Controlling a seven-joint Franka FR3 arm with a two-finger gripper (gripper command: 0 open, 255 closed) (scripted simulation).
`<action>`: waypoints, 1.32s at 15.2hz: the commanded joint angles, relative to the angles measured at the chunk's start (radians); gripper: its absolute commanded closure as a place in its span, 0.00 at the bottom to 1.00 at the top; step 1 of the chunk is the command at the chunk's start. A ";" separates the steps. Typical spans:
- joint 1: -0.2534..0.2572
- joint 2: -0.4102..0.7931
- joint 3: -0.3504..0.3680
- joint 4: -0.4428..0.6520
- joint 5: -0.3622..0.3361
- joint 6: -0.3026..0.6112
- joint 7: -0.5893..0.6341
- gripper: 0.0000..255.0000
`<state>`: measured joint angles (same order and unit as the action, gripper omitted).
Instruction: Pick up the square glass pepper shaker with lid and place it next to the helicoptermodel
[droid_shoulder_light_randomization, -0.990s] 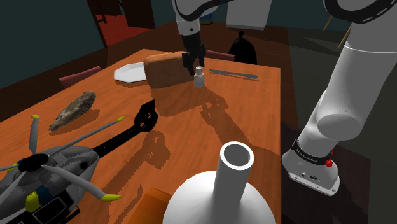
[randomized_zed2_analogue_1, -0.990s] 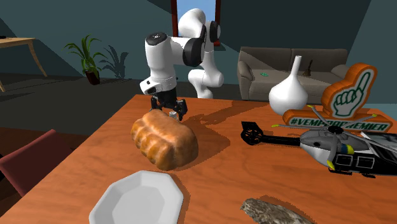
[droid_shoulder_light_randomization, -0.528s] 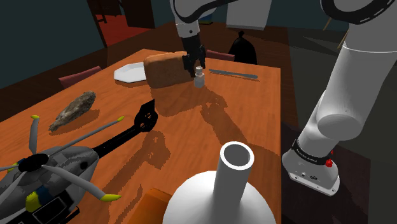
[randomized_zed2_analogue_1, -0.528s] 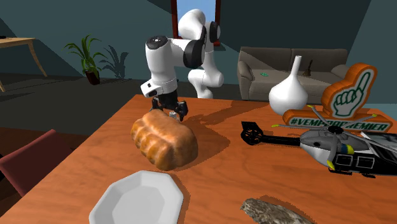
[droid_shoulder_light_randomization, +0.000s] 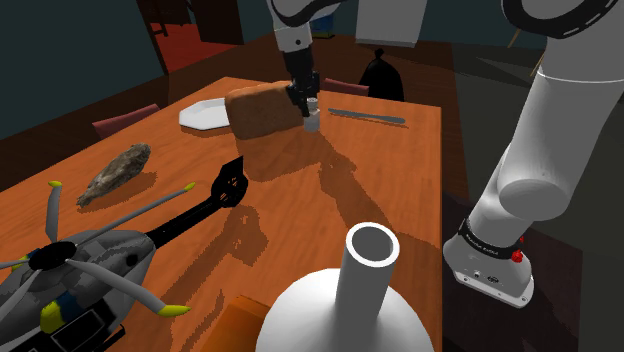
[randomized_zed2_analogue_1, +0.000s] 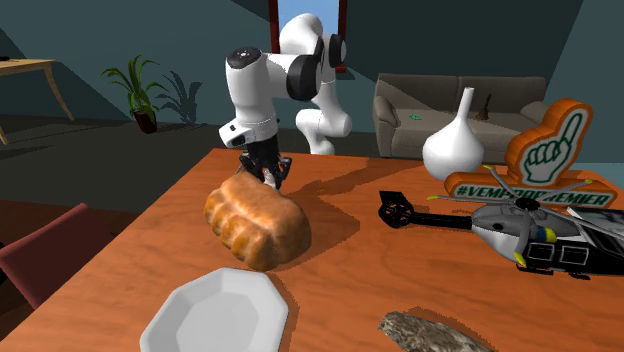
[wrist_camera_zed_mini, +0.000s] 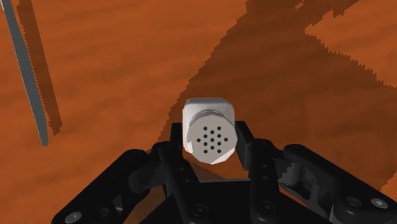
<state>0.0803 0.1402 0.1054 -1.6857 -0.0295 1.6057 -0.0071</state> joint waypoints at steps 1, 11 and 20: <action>0.000 0.000 0.000 0.031 0.000 -0.031 -0.001 1.00; 0.002 0.010 0.001 0.179 -0.001 -0.169 -0.003 1.00; 0.005 0.045 0.002 0.349 -0.005 -0.304 -0.002 1.00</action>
<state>0.0845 0.1778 0.1071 -1.3622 -0.0334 1.3201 -0.0106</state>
